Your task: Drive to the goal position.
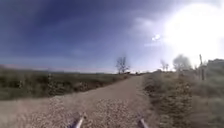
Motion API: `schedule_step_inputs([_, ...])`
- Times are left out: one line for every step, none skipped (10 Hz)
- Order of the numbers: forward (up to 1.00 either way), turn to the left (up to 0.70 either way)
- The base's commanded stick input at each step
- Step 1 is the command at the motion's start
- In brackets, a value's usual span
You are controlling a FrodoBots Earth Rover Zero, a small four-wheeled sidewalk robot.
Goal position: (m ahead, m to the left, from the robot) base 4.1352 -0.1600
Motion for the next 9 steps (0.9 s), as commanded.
schedule_step_inputs([0.5, 0.0])
schedule_step_inputs([0.5, 0.0])
schedule_step_inputs([0.5, 0.0])
schedule_step_inputs([0.5, 0.0])
schedule_step_inputs([0.5, 0.0])
schedule_step_inputs([0.5, 0.0])
schedule_step_inputs([0.5, 0.0])
schedule_step_inputs([0.5, 0.0])
schedule_step_inputs([0.5, 0.0])
